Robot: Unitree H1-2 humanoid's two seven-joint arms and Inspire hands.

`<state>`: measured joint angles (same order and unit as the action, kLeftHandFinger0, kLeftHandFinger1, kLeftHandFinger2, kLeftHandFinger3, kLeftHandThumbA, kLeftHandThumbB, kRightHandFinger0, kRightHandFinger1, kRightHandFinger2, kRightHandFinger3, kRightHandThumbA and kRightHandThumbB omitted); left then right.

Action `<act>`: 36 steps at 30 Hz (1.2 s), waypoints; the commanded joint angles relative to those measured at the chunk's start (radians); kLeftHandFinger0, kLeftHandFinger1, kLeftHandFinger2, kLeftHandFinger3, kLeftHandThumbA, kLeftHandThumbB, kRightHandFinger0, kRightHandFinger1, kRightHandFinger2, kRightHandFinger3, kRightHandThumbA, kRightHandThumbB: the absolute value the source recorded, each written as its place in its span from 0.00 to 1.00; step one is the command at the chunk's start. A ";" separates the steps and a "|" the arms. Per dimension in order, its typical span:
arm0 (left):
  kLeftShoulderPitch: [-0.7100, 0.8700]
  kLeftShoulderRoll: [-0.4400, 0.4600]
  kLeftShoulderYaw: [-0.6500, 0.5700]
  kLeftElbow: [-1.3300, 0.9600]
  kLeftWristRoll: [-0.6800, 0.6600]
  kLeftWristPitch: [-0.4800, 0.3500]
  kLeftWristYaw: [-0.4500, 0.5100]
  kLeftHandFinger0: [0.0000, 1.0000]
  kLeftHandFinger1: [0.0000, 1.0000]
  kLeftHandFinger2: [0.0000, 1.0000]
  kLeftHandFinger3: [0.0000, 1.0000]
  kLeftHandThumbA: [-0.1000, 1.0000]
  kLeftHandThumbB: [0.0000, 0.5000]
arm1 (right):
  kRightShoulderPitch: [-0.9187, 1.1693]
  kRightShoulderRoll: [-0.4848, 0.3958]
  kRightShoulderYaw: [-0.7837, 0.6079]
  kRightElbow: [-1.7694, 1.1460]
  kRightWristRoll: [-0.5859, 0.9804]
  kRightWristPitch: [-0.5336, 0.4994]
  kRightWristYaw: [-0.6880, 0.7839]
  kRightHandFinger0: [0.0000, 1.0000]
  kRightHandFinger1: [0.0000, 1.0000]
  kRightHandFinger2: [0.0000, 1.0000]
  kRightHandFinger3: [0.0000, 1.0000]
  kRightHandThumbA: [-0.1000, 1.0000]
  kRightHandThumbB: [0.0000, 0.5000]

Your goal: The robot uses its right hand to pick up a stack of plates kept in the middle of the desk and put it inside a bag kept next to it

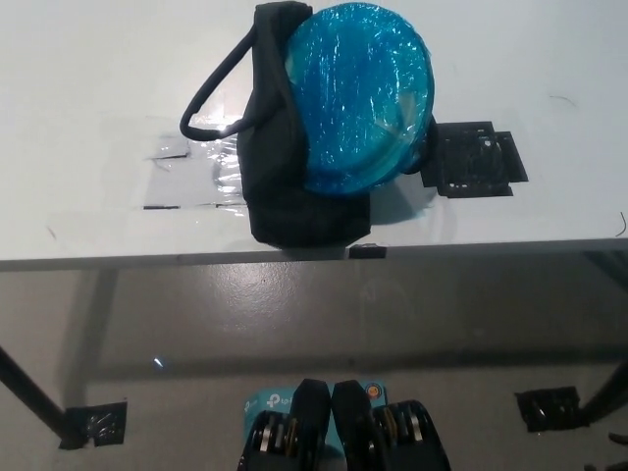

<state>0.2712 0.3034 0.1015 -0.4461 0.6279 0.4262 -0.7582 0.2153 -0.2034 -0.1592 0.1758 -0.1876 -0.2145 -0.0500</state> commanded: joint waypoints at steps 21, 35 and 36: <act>0.026 0.069 -0.002 -0.027 -0.137 -0.023 0.177 0.67 0.70 0.76 0.86 0.00 0.02 | 0.007 -0.004 -0.025 -0.059 0.045 -0.167 -0.033 0.33 0.40 0.62 1.00 0.75 0.39; 0.011 0.092 -0.022 -0.036 -0.154 0.007 0.206 0.67 0.71 0.77 0.85 0.00 0.02 | -0.020 -0.009 -0.022 -0.073 0.035 -0.144 -0.031 0.35 0.45 0.62 1.00 0.74 0.43; 0.011 0.094 -0.023 -0.034 -0.155 0.001 0.212 0.68 0.71 0.77 0.85 0.00 0.02 | -0.020 -0.009 -0.022 -0.073 0.026 -0.142 -0.036 0.34 0.43 0.62 1.00 0.75 0.43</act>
<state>0.2854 0.3660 0.0861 -0.4499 0.4787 0.4302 -0.5835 0.2019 -0.2033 -0.1765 0.1366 -0.1459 -0.3361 -0.0619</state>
